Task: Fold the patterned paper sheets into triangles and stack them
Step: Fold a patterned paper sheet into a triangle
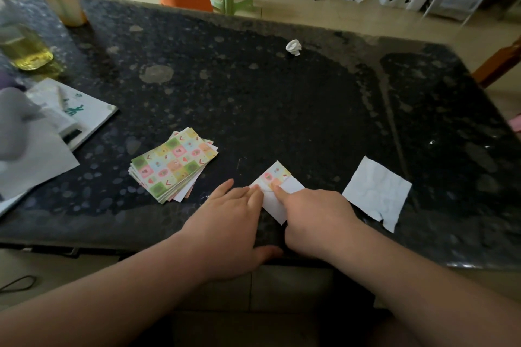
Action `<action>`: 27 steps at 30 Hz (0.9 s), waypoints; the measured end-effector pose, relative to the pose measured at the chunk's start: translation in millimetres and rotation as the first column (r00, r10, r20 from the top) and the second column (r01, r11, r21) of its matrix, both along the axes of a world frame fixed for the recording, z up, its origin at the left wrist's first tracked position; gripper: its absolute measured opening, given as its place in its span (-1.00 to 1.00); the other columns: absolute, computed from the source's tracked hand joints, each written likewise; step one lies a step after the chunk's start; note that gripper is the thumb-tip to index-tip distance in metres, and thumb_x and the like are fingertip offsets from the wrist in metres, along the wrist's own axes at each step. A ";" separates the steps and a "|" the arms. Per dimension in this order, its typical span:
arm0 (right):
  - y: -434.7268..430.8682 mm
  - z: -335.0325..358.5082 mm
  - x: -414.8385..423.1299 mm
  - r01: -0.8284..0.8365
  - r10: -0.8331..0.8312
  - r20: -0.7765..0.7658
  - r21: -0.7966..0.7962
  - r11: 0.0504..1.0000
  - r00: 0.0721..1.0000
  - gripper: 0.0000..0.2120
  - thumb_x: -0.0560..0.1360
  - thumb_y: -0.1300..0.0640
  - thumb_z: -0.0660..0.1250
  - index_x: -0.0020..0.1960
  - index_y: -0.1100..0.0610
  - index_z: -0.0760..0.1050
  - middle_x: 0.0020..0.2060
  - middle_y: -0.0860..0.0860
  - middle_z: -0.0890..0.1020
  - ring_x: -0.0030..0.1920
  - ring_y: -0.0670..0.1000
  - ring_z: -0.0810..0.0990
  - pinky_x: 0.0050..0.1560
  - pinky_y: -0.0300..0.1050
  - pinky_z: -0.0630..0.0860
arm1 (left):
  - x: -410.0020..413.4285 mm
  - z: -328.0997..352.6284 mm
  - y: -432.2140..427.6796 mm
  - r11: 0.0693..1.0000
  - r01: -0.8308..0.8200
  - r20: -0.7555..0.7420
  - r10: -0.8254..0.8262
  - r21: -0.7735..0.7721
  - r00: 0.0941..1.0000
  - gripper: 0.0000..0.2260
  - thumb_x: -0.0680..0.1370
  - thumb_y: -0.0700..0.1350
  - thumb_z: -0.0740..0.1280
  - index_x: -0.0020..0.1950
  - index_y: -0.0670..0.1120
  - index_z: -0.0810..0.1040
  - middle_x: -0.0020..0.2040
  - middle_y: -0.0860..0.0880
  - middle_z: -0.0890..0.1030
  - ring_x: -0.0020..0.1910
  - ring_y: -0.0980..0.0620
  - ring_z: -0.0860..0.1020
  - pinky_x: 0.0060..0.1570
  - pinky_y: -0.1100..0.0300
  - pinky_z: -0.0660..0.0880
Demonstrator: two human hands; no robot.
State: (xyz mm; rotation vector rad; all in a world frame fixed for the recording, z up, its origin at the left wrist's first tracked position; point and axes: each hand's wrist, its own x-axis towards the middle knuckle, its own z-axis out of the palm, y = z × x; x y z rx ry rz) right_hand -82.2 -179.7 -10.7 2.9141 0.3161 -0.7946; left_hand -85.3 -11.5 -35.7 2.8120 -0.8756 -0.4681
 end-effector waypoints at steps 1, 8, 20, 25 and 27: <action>-1.3 0.4 0.8 -0.004 0.004 0.005 -0.005 1.000 1.000 -0.27 0.59 -0.04 0.23 0.67 -0.13 -0.03 0.23 0.00 0.57 0.16 0.10 0.58 -0.09 0.00 0.45 | 0.0 -0.1 1.2 1.000 -0.006 -0.003 0.006 -0.004 1.000 -0.10 0.50 0.49 0.17 0.63 -0.07 0.07 0.62 0.02 0.22 0.60 0.11 0.12 0.59 0.08 -0.21; -0.2 -3.2 4.8 -0.033 0.034 0.025 -0.004 0.999 0.999 -0.48 0.56 -0.04 0.25 0.51 -0.05 0.32 0.14 0.01 0.59 0.09 0.11 0.59 -0.13 -0.03 0.44 | 4.3 -17.2 1.3 0.997 -0.071 0.018 0.072 -0.016 0.997 -0.16 0.55 0.48 0.02 0.66 -0.04 0.04 0.58 0.07 0.12 0.50 0.03 0.18 0.58 0.05 -0.15; -42.6 1.7 15.9 -0.250 0.240 0.080 0.141 0.958 0.967 -0.18 0.50 0.16 0.39 0.60 -0.20 0.04 0.51 -0.09 0.18 0.52 0.01 0.13 0.56 -0.01 0.17 | 15.2 -9.5 -0.5 0.993 -0.116 0.057 0.114 0.029 0.992 -0.40 0.63 0.33 0.07 0.62 0.13 0.17 0.49 0.13 0.19 0.51 0.04 0.16 0.57 -0.06 -0.08; -51.0 -22.7 22.0 -0.287 0.217 0.245 0.304 0.908 0.945 -0.65 0.53 0.00 0.34 0.32 -0.08 0.48 0.29 -0.13 0.47 0.32 -0.05 0.38 0.36 -0.07 0.39 | 34.4 -12.7 6.9 0.991 -0.127 0.009 0.127 -0.040 0.992 -0.53 0.61 0.26 0.22 0.51 0.22 0.37 0.35 0.23 0.31 0.35 0.12 0.27 0.41 0.07 0.09; -55.7 -31.7 24.8 -0.189 0.082 0.250 0.442 0.877 0.965 -0.87 0.55 0.01 0.37 0.08 -0.05 0.60 0.09 -0.16 0.56 0.15 -0.11 0.45 0.18 -0.04 0.50 | 41.0 -14.8 7.5 0.978 -0.178 -0.019 0.177 -0.111 0.984 -0.64 0.63 0.20 0.26 0.42 0.21 0.50 0.27 0.26 0.38 0.29 0.16 0.32 0.35 0.11 0.12</action>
